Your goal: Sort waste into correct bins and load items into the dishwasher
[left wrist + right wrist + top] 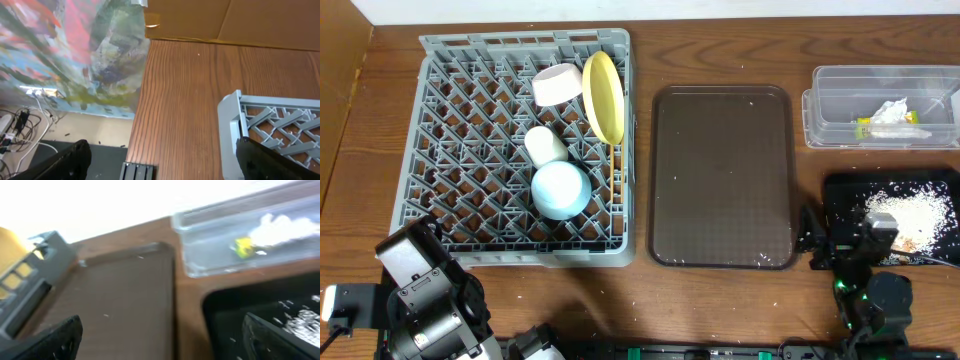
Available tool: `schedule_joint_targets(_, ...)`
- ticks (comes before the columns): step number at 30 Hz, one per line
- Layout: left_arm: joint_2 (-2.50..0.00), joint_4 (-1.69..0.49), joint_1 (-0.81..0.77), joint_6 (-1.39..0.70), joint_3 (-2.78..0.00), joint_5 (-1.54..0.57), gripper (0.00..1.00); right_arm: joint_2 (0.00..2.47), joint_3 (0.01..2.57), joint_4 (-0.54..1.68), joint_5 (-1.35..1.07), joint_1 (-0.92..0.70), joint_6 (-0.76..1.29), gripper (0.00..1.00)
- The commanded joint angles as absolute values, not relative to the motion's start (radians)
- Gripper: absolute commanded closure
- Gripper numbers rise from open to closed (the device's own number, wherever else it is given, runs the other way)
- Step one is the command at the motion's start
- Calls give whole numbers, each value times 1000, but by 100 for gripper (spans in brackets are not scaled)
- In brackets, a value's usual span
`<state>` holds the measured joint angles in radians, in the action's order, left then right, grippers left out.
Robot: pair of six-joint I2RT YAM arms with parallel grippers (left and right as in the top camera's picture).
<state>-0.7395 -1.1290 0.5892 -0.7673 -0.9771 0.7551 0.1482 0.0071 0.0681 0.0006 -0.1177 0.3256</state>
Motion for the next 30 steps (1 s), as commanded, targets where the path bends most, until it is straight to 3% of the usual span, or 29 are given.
schedule_joint_targets(1, -739, -1134, 596, -783, -992, 763, 6, 92, 6, 76, -13, -48, 257, 1)
schedule_joint_targets(13, -739, -1133, 596, -783, -992, 763, 6, 5, 6, 79, -1, 21, -110, 1)
schedule_joint_targets(30, -739, -1134, 596, -783, -992, 763, 6, 5, 6, 75, -5, 78, -102, 1)
